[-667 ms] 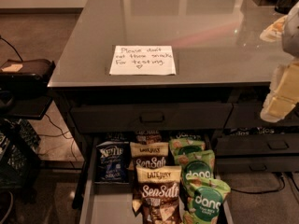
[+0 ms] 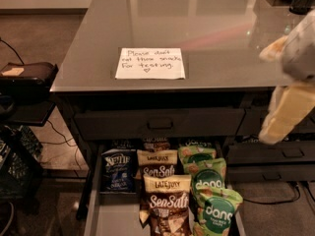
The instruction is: Pick blue chip bag from middle drawer and place on counter
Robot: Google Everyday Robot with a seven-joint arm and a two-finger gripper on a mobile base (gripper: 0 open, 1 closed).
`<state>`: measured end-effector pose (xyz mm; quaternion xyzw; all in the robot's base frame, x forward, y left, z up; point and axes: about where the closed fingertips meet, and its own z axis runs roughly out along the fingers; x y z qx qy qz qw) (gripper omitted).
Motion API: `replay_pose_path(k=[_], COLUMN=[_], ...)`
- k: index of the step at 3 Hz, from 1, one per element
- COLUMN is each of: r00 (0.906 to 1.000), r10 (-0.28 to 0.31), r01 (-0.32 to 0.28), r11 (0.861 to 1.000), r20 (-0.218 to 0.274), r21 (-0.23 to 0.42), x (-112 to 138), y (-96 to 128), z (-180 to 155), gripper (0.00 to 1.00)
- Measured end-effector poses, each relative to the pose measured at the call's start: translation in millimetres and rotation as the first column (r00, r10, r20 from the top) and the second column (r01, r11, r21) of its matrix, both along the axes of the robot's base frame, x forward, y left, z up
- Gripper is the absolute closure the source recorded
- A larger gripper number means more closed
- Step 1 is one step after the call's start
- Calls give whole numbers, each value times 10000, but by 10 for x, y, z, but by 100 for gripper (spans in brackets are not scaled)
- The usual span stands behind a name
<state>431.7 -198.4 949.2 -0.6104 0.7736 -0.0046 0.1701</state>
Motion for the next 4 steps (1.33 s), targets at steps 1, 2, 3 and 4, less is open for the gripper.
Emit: replay_pose_path(k=[1, 2, 3, 4], r00=[9991, 9952, 9891, 9891], r10=[378, 889, 1316, 1318], r01=[-356, -785, -1067, -1071], r11=[9943, 9752, 9499, 9500], r20=[-202, -415, -660, -659], r21=[1004, 2068, 2937, 2934], x=[-133, -248, -338, -337], y=[339, 726, 1154, 1154], z=[-445, -884, -1299, -1300], gripper=[0, 0, 0, 0])
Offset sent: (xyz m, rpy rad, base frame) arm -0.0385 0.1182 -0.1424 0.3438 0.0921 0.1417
